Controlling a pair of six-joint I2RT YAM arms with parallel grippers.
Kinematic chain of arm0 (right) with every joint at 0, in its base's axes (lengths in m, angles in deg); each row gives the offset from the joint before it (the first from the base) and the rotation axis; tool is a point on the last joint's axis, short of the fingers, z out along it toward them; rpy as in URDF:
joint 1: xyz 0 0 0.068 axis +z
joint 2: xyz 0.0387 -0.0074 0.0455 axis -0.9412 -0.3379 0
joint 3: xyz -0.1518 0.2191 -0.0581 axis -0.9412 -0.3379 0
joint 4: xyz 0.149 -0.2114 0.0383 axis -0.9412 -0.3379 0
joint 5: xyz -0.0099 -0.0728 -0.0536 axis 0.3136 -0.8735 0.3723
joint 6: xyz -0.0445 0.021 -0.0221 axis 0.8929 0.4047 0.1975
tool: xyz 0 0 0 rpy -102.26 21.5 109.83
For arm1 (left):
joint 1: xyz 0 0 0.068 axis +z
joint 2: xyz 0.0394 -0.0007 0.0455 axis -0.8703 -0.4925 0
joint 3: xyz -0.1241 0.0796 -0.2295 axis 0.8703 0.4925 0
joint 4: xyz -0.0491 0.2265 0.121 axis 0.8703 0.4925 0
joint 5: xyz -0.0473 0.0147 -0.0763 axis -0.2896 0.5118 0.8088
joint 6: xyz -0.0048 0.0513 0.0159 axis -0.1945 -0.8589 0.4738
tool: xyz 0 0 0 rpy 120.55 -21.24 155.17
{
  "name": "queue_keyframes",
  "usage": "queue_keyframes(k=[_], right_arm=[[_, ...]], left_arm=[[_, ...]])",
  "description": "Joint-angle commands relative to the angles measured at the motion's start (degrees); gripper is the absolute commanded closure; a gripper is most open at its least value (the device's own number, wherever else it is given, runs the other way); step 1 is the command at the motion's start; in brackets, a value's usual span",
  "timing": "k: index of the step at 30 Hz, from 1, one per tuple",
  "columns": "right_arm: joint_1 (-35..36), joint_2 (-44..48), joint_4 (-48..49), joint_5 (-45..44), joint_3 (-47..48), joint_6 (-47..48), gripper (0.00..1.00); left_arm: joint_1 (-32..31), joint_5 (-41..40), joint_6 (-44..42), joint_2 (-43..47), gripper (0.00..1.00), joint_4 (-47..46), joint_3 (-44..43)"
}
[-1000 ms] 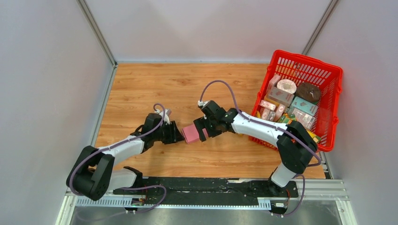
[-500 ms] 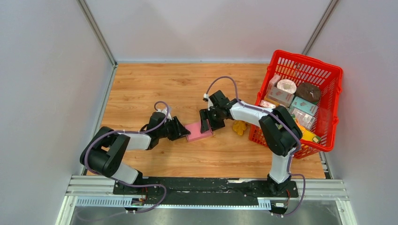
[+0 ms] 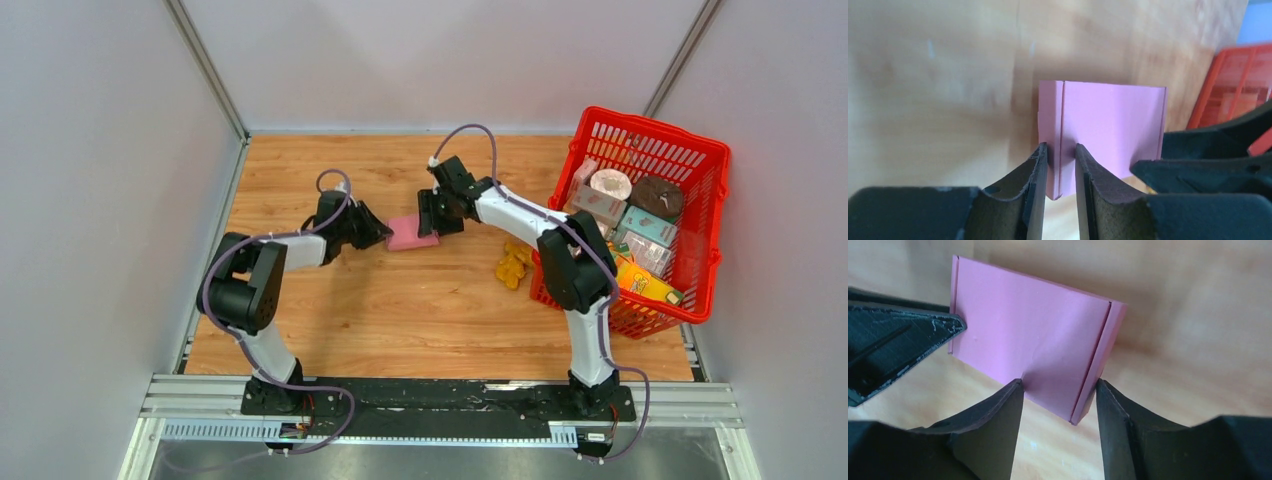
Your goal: Fold the paper box
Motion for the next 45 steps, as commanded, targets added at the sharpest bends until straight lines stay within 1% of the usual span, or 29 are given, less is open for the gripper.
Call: queue_keyframes(k=[1, 2, 3, 5, 6, 7, 8, 9, 11, 12, 14, 15, 16, 18, 20, 22, 23, 26, 27, 29, 32, 35, 36, 37, 40, 41, 43, 45], right_arm=[[0.1, -9.0, 1.5, -1.1, 17.1, -3.1, 0.42], [-0.1, -10.9, 1.2, -1.3, 23.4, -3.3, 0.41], [-0.3, -14.4, 1.2, -1.6, 25.9, -3.6, 0.4], [-0.8, -17.5, 2.4, -2.5, 32.0, -3.8, 0.38], [-1.5, -20.3, 3.5, -3.0, 34.0, -4.3, 0.37], [-2.1, -21.9, 3.8, -3.4, 36.0, -4.5, 0.36], [-2.6, -23.4, 4.0, -3.5, 40.4, -4.7, 0.35], [-3.5, -26.8, 4.6, -3.3, 42.6, -4.9, 0.35], [-4.5, -29.6, 5.8, -2.6, 46.3, -5.9, 0.34], [-5.3, -31.3, 6.5, -1.8, 49.6, -6.2, 0.34], [-5.8, -34.3, 7.6, -2.5, 52.2, -6.1, 0.34], [-6.2, -34.6, 9.1, -2.9, 53.2, -6.1, 0.32], [-6.5, -35.3, 10.5, -2.6, 53.3, -6.1, 0.31], [-7.0, -35.8, 12.8, -3.1, 53.4, -6.1, 0.3], [-7.3, -36.7, 11.8, -4.3, 54.8, -5.8, 0.27], [-7.7, -36.3, 8.5, -7.6, 53.6, -6.2, 0.25], [-7.8, -34.3, 7.9, -8.6, 51.9, -6.4, 0.24], [-8.0, -30.1, 8.7, -10.7, 43.7, -6.3, 0.23], [-8.1, -28.0, 8.1, -11.0, 42.3, -6.0, 0.23], [-8.0, -25.7, 6.9, -11.0, 40.1, -5.1, 0.22], [-8.0, -21.8, 2.4, -11.0, 39.6, -4.1, 0.22], [-7.8, -15.9, 1.3, -11.0, 34.6, -2.4, 0.21], [-8.0, -14.7, -0.5, -13.0, 33.1, -2.5, 0.21], [-8.0, -11.6, -1.1, -13.1, 32.2, -2.5, 0.2], [-8.2, -6.5, -1.2, -13.5, 27.6, -2.2, 0.19], [-8.3, -3.7, -1.1, -12.5, 26.8, -2.4, 0.19], [-8.8, -0.6, -2.2, -11.9, 24.5, -2.8, 0.19], [-9.4, 4.4, -1.9, -11.9, 22.5, -2.7, 0.18]], left_arm=[[1.3, 4.4, -2.0, -7.7, 0.67, 5.6, -16.7], [1.9, 6.8, -2.3, -9.4, 0.68, 6.7, -19.6], [2.2, 7.1, -2.3, -11.1, 0.69, 8.1, -24.5], [3.2, 6.6, -2.4, -15.2, 0.69, 8.9, -28.4], [3.5, 7.0, -2.6, -16.7, 0.69, 10.4, -32.7], [4.1, 7.3, -2.4, -19.8, 0.69, 10.9, -34.7], [4.3, 7.7, -1.4, -21.2, 0.69, 10.5, -36.3], [4.5, 7.9, -1.0, -22.5, 0.69, 10.0, -39.2], [5.0, 7.8, -0.7, -26.4, 0.69, 10.6, -42.5], [5.1, 7.9, -0.4, -27.7, 0.69, 11.1, -45.9], [5.5, 7.9, -0.2, -31.6, 0.69, 12.6, -49.8], [5.6, 8.1, 0.1, -32.7, 0.69, 13.0, -53.2], [5.7, 8.3, 0.3, -34.9, 0.69, 13.3, -54.7], [5.9, 7.6, 0.5, -35.8, 0.69, 13.8, -56.8], [6.0, 5.5, -0.7, -36.0, 0.69, 14.7, -57.6], [6.2, 4.8, -1.6, -35.2, 0.68, 16.4, -58.0], [6.2, 4.6, -2.7, -34.7, 0.66, 16.6, -57.7], [6.3, 3.5, -5.9, -32.4, 0.59, 17.4, -56.2], [6.3, 3.9, -6.3, -32.1, 0.57, 17.4, -56.4], [6.3, 6.7, -6.5, -31.6, 0.57, 16.8, -56.4], [5.8, 9.4, -4.6, -30.4, 0.59, 13.9, -55.6], [5.3, 8.7, -5.4, -27.0, 0.59, 14.4, -53.4], [5.1, 8.7, -5.5, -26.1, 0.59, 14.3, -52.0], [4.8, 8.9, -5.6, -24.8, 0.6, 14.4, -51.8], [3.3, 11.8, -2.5, -24.1, 0.6, 11.7, -50.9], [2.7, 12.8, -0.5, -24.1, 0.6, 9.8, -50.9], [0.7, 13.4, 1.5, -24.2, 0.6, 8.3, -50.6], [-1.2, 15.5, 6.1, -24.3, 0.59, 2.6, -50.7]])
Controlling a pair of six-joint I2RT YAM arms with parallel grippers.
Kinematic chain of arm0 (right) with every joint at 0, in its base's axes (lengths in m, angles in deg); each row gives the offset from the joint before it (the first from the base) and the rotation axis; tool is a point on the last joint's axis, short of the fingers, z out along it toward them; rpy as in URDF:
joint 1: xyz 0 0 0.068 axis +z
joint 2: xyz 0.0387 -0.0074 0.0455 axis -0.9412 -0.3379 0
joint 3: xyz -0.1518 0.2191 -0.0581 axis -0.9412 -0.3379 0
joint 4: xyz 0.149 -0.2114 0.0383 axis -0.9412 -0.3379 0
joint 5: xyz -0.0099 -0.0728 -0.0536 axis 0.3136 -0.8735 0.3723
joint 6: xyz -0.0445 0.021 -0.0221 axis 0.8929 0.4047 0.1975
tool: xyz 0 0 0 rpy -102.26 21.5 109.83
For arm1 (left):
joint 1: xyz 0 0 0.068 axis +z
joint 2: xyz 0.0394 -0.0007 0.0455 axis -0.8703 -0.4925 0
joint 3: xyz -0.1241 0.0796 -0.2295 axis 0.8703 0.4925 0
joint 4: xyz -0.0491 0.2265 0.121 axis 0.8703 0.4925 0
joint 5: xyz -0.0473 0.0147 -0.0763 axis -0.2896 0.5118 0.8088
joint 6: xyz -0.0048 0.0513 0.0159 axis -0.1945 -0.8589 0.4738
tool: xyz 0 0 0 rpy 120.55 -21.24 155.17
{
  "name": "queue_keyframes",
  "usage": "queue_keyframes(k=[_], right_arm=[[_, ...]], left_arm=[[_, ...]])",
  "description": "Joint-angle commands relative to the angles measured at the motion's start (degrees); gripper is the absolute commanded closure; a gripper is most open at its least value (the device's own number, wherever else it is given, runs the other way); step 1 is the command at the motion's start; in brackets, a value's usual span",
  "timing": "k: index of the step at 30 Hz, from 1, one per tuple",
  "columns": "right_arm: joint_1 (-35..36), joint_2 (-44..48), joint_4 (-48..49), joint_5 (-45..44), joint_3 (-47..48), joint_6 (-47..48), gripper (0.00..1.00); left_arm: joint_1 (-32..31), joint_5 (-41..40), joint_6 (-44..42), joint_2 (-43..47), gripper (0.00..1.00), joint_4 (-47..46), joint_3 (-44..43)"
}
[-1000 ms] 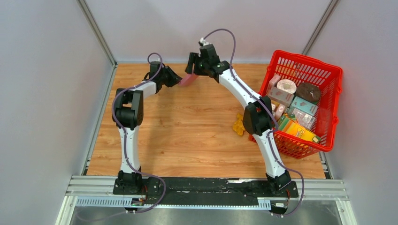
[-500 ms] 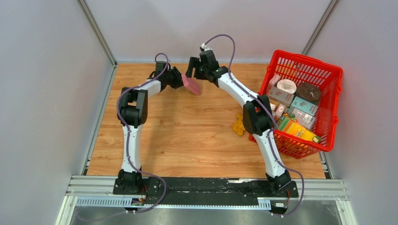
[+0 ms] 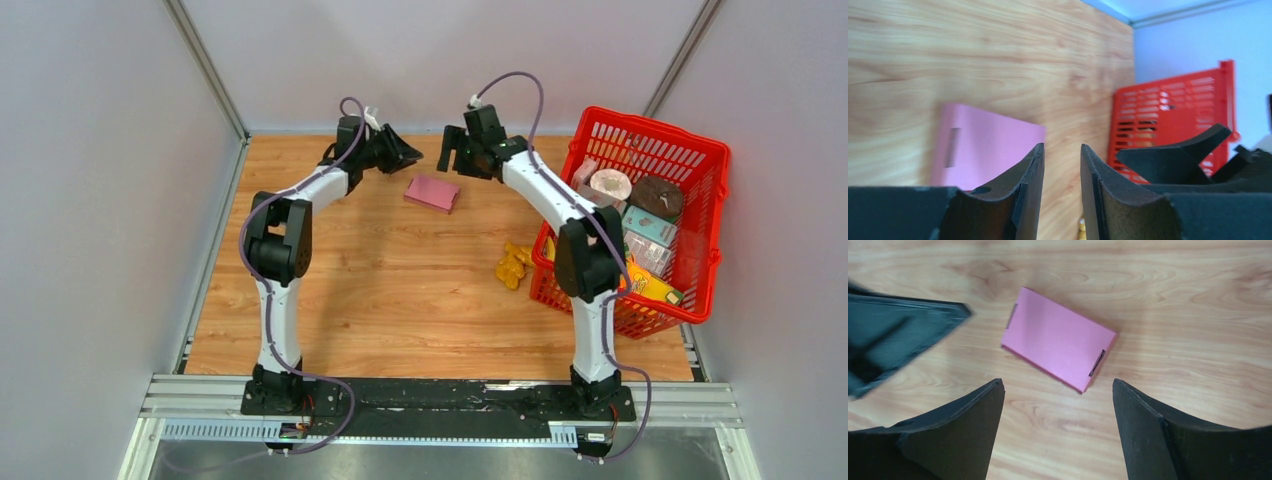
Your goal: Fold the paper box
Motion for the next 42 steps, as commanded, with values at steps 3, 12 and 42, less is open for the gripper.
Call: queue_keyframes(k=[3, 12, 42], right_arm=[[-1.8, 18.0, 3.0, 3.7, -7.2, 1.3, 0.17], [2.7, 9.7, -3.7, -9.4, 0.2, -3.7, 0.28], [5.9, -6.5, -0.9, -21.0, 1.1, 0.0, 0.66]], left_arm=[[-6.2, 4.9, 6.1, 4.4, 0.59, -7.6, -1.6], [-4.6, -7.1, -21.7, 3.3, 0.61, 23.6, -10.4], [-5.3, -16.6, -27.3, -4.0, 0.86, 26.8, -8.1]])
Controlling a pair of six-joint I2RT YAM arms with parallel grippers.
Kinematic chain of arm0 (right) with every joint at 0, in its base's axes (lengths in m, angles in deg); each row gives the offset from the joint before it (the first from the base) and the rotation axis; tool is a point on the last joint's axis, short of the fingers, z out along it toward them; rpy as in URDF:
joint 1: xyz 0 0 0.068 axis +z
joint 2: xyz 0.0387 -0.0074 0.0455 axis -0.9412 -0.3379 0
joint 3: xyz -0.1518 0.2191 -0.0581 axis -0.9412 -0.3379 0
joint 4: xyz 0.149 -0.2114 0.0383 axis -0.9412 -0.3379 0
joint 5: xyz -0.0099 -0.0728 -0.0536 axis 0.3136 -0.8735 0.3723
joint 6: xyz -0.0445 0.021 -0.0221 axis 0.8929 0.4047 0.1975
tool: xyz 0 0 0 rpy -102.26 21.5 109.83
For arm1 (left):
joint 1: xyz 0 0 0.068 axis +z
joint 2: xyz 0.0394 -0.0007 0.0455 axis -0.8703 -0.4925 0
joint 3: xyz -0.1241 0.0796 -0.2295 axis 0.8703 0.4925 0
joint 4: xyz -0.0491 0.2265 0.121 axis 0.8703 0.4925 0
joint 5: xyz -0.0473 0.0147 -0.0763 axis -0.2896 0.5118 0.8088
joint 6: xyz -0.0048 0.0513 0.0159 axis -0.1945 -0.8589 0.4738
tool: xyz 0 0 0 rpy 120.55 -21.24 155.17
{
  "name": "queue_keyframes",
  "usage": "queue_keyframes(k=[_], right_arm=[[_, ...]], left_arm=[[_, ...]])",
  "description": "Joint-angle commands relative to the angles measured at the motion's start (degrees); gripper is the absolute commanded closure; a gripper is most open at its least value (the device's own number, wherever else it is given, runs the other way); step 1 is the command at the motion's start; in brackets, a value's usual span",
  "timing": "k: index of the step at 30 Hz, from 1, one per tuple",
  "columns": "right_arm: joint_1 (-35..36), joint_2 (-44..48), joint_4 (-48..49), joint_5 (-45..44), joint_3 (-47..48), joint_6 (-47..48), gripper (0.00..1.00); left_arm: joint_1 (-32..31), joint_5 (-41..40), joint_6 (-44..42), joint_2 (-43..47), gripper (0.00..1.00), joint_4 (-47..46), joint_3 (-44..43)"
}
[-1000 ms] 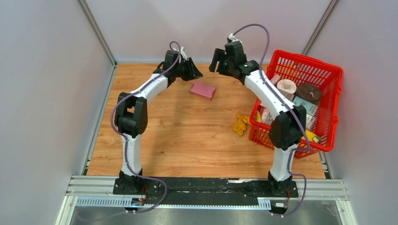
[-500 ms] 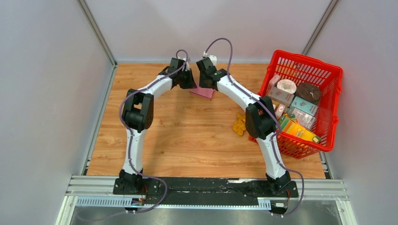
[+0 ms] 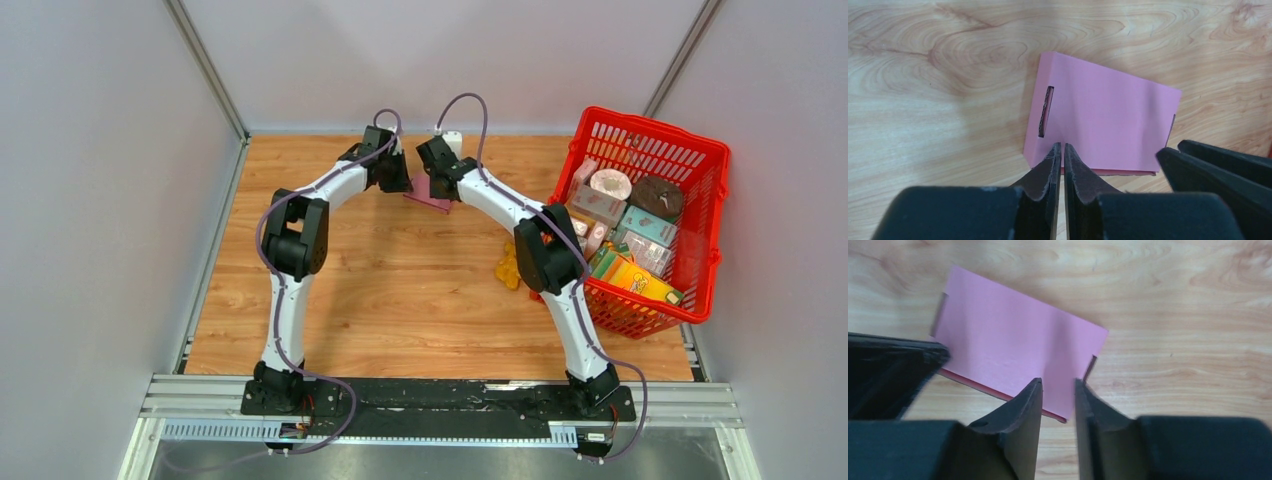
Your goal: Fold the paper box
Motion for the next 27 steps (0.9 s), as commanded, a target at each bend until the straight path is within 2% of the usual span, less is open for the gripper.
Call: queue_keyframes(k=[1, 2, 5, 13, 15, 17, 20, 24, 27], right_arm=[[-2.4, 4.3, 3.2, 3.1, -6.3, -2.3, 0.63], [-3.1, 4.9, 5.2, 5.6, -7.3, -3.3, 0.6], [-4.0, 4.9, 5.3, 7.9, -7.4, -4.1, 0.6], [-4.4, 4.3, 5.2, 6.3, -7.4, -4.9, 0.61], [-4.7, 4.2, 5.5, 6.8, -7.2, -5.0, 0.61], [-5.3, 4.2, 6.9, 9.2, -7.6, -4.9, 0.61], [-5.8, 3.7, 7.2, 11.5, -7.2, -5.4, 0.63], [-5.8, 4.2, 7.4, 11.6, -7.8, -5.5, 0.64], [-5.9, 4.4, 7.1, 12.3, -7.9, -5.1, 0.63]], left_arm=[[0.2, -1.8, -2.0, 3.2, 0.86, 0.5, 4.1], [0.2, -1.9, -2.1, 3.7, 0.86, 0.1, 4.6], [0.4, -2.1, -2.6, 4.4, 0.86, 0.9, 5.4], [1.6, -1.8, -2.8, 7.6, 0.85, 0.2, 9.7], [1.6, -1.1, -2.4, 9.6, 0.82, -1.5, 10.5], [1.9, 0.9, -2.1, 11.8, 0.73, -2.5, 10.8], [2.7, 1.6, -1.3, 12.7, 0.64, -1.7, 8.5], [4.0, 1.3, -1.0, 11.6, 0.63, -0.6, 5.8], [4.5, 1.8, -2.3, 7.8, 0.66, 1.7, 1.8]])
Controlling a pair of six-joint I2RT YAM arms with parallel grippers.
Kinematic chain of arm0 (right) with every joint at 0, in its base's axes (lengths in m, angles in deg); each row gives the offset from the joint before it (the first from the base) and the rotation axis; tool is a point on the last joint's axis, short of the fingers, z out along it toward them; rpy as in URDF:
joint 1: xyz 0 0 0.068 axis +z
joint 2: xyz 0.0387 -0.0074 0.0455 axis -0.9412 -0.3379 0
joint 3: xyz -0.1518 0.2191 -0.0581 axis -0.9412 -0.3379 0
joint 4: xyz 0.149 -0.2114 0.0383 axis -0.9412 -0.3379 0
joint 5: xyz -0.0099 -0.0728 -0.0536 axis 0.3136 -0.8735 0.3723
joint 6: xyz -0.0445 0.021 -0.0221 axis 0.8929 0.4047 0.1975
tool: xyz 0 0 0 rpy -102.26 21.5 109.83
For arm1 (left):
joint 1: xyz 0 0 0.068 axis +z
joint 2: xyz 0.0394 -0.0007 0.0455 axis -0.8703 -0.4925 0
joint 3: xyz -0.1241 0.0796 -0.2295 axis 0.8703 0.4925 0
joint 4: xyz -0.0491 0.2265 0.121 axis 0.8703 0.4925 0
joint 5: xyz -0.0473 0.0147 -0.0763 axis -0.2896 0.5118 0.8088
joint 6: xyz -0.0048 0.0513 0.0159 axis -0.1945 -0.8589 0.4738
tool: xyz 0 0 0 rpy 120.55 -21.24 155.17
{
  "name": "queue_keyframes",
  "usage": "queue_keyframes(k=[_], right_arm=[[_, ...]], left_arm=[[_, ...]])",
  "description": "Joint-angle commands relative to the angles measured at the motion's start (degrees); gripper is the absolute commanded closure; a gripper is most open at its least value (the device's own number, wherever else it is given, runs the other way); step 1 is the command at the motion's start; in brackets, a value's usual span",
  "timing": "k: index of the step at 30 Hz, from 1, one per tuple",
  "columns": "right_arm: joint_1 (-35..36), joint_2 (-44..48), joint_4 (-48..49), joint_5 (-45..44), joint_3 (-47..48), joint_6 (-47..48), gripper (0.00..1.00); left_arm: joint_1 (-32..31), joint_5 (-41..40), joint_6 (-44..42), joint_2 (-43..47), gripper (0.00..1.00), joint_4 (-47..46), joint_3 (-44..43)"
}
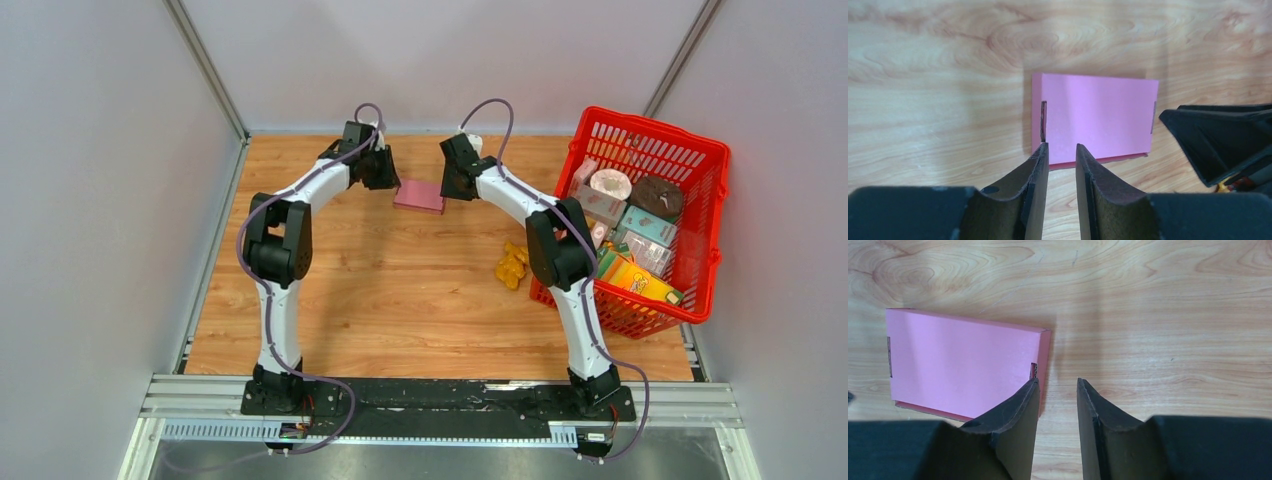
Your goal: Fold the paper box
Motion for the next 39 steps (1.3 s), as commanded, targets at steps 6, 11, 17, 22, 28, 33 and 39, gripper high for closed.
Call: queue_keyframes(k=[6, 11, 17, 22, 28, 33, 39], right_arm=[[-0.6, 1.8, 3.3, 3.1, -0.2, -0.8, 0.63], [-1.2, 1.1, 3.4, 3.7, -0.6, -2.3, 0.63], [-2.2, 2.5, 5.8, 6.6, -2.9, -3.7, 0.62], [-3.8, 1.8, 9.0, 14.5, -3.9, -7.4, 0.59], [-4.0, 2.2, 11.3, 18.6, -5.0, -7.9, 0.52], [-4.5, 2.3, 14.5, 22.9, -6.5, -9.3, 0.42], [-4.6, 1.2, 16.0, 27.1, -5.8, -9.2, 0.33]], left_arm=[[1.2, 4.2, -1.3, -5.4, 0.61, 5.4, -10.5], [1.4, 3.2, -1.2, -8.5, 0.63, 6.9, -13.1], [1.5, 1.6, -1.8, -10.3, 0.74, 11.3, -14.7], [1.8, -0.8, -2.6, -9.2, 0.81, 13.1, -12.8], [2.9, -2.7, -4.5, -9.3, 0.87, 15.9, -11.0], [4.6, -2.3, -4.6, -7.9, 0.9, 15.6, -7.1], [6.4, -0.9, -4.5, -7.1, 0.91, 17.1, -6.0]])
